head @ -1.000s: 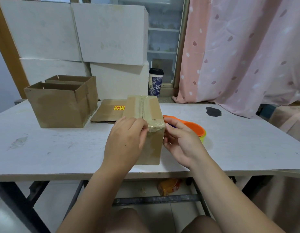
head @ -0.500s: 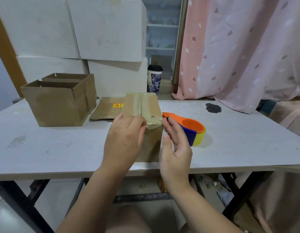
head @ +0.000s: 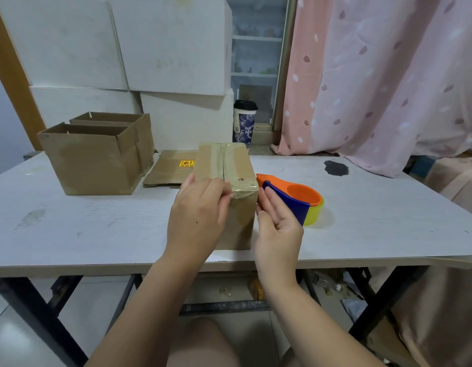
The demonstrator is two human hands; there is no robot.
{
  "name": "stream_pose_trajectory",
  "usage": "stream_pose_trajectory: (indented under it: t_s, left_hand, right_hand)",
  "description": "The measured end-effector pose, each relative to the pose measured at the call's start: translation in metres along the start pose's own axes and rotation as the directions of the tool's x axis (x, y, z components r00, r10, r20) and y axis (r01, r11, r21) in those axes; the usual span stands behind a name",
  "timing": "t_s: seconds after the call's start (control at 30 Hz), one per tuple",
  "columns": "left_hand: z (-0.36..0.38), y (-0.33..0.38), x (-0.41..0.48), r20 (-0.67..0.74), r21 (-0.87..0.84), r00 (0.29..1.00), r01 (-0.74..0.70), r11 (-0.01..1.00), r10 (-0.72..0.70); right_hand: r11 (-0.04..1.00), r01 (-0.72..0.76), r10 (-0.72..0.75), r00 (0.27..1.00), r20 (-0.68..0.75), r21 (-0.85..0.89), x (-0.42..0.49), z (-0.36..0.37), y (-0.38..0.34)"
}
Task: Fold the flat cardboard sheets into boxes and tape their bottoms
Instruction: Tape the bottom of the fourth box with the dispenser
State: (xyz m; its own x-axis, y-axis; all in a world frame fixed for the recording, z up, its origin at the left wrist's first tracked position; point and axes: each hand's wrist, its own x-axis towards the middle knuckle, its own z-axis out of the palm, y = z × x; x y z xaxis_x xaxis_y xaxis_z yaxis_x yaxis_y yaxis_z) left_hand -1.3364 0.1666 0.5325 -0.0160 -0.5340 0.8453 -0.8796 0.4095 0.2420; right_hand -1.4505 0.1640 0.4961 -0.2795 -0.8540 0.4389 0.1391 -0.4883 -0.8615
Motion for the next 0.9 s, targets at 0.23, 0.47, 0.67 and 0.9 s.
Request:
stream_pose_trajectory:
  t_s: [0.23,0.47,0.67,0.9]
  left_hand:
    - [-0.002,-0.003,0.002,0.020,0.009,0.999,-0.032,0.999,0.032]
    - [-0.012,-0.002,0.009,0.110,0.018,0.992,-0.063,0.998,0.060]
    - [-0.032,-0.024,0.007,0.214,-0.342,0.973,0.152,0.927,-0.081]
    - [-0.035,-0.046,0.002,0.252,-0.557,0.909,0.417,0.718,-0.333]
  right_hand:
    - [0.881,0.287,-0.213,0.951,0.225,-0.376,0.008,-0.023,0.015]
    - [0.844,0.424,-0.232,0.841,0.489,-0.328,0.062,-0.021,-0.019]
    - [0.887,0.360,-0.125,0.789,0.601,-0.289,0.064,-0.024,-0.017]
    - [0.959,0.190,-0.037,0.823,0.567,-0.212,0.067,-0.021,-0.016]
